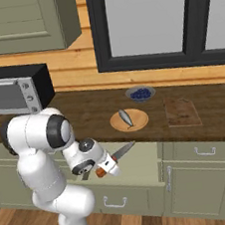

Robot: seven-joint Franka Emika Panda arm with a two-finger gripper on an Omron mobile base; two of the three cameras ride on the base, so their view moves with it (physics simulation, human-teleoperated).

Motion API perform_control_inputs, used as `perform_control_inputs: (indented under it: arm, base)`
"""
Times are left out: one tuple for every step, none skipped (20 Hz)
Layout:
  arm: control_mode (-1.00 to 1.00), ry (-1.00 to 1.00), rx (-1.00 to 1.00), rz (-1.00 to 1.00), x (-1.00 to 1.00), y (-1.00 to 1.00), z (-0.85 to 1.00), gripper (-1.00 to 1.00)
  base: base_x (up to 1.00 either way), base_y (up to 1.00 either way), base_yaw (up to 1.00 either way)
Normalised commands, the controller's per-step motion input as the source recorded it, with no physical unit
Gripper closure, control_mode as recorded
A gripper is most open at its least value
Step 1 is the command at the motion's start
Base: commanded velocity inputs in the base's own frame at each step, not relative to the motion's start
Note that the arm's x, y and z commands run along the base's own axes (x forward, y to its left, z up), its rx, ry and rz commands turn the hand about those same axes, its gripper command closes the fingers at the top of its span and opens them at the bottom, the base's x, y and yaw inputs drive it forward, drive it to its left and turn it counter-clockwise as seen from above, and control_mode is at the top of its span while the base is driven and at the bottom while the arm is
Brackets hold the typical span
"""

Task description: Pick up the knife from the drawer and place it on the cutting board. Then place the meat from the plate to the cutting board.

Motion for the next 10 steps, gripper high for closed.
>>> perform_control_inputs:
  arm:
    - [-1.00, 0.00, 0.16, -0.33, -0.13, -0.30, 1.00, 1.00]
    - [-1.00, -0.01, 0.17, -0.33, -0.14, -0.27, 1.00, 1.00]
    - [-1.00, 0.00, 0.17, -0.33, -0.16, -0.25, 1.00, 1.00]
    - [-1.00, 0.00, 0.18, -0.36, -0.20, -0.19, 1.00, 1.00]
    - [-1.00, 0.00, 0.21, -0.37, -0.35, -0.18, 0.95, 1.00]
    - [-1.00, 0.00, 0.19, -0.41, -0.44, -0.15, 0.76, 1.00]
    - [-1.00, 0.00, 0.19, -0.42, -0.45, -0.17, 0.77, 1.00]
    - [-1.00, 0.00, 0.18, -0.42, -0.43, -0.16, 0.84, 1.00]
    - [-1.00, 0.00, 0.15, -0.38, -0.38, -0.19, 1.00, 1.00]
    - [-1.00, 0.00, 0.06, -0.33, -0.48, -0.16, 1.00, 1.00]
  base:
    - [0.00, 0.00, 0.00]
    - [0.00, 0.00, 0.00]
    - [0.00, 0.00, 0.00]
    - [0.00, 0.00, 0.00]
    - [0.00, 0.00, 0.00]
    - [0.00, 0.00, 0.00]
    - [0.00, 0.00, 0.00]
    - [0.00, 0.00, 0.00]
    - [0.00, 0.00, 0.00]
    - [0.00, 0.00, 0.00]
